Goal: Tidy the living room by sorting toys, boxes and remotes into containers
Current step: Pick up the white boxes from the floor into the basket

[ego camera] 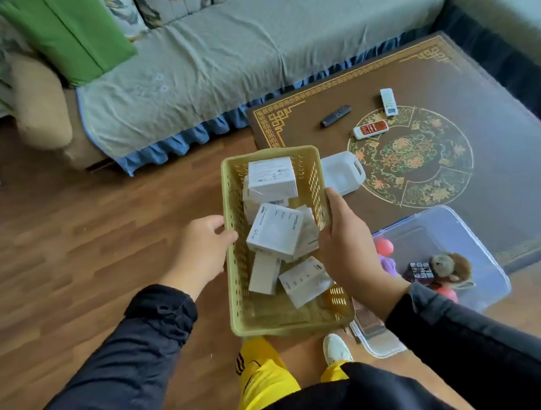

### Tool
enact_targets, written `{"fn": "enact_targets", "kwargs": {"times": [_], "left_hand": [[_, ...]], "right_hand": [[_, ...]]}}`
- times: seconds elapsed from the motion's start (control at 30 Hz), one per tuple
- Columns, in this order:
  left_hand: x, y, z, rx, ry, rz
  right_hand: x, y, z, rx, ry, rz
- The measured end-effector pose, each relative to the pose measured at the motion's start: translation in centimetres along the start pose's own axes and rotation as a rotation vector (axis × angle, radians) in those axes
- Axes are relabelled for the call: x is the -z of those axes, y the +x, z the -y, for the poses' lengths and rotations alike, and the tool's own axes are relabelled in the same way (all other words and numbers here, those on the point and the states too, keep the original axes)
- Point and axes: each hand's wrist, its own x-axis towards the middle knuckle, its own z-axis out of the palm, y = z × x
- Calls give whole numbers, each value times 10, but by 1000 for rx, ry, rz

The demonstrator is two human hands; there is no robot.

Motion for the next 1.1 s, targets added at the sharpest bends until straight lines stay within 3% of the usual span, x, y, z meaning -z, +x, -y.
{"fn": "enact_targets", "kwargs": {"times": [0.4, 0.67, 1.1], "left_hand": [[50, 137, -55, -385, 372, 257], [13, 185, -107, -555, 530, 426], [-68, 261, -195, -654, 524, 530]], "right_hand": [[-50, 50, 45, -233, 166, -430], [-46, 67, 26, -389, 268, -596], [5, 151, -28, -575, 267, -675]]}}
